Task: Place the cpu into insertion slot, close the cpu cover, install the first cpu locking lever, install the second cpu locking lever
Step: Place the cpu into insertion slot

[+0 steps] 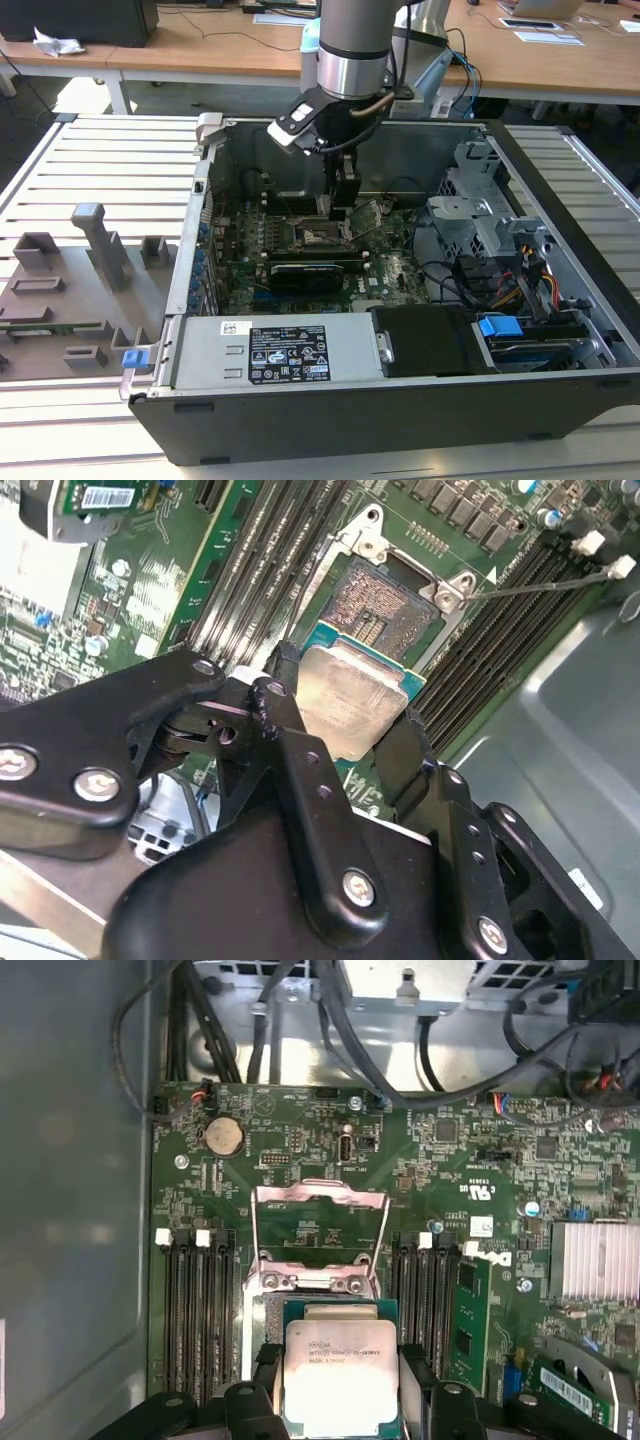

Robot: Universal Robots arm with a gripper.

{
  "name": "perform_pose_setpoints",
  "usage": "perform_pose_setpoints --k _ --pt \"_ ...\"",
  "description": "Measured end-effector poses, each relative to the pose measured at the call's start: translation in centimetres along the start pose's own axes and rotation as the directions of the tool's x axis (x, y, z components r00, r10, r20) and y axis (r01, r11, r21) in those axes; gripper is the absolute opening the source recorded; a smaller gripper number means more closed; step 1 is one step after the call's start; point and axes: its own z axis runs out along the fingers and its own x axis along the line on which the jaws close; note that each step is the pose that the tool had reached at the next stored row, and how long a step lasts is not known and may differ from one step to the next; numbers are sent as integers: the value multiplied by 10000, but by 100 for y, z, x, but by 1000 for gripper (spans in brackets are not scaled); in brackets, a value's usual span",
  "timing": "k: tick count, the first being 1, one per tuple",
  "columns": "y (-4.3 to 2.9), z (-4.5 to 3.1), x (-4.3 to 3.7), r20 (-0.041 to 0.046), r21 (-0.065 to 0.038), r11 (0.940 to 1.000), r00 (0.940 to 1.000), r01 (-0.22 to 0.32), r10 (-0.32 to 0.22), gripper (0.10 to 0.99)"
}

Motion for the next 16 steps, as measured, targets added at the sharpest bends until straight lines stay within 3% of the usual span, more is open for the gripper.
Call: perform_pose_setpoints --k 8,16 --pt "0 2 0 -2 41 9909 9909 -1348 1348 545" --pt "0 5 0 1 74 9702 9702 -2422 2422 545"
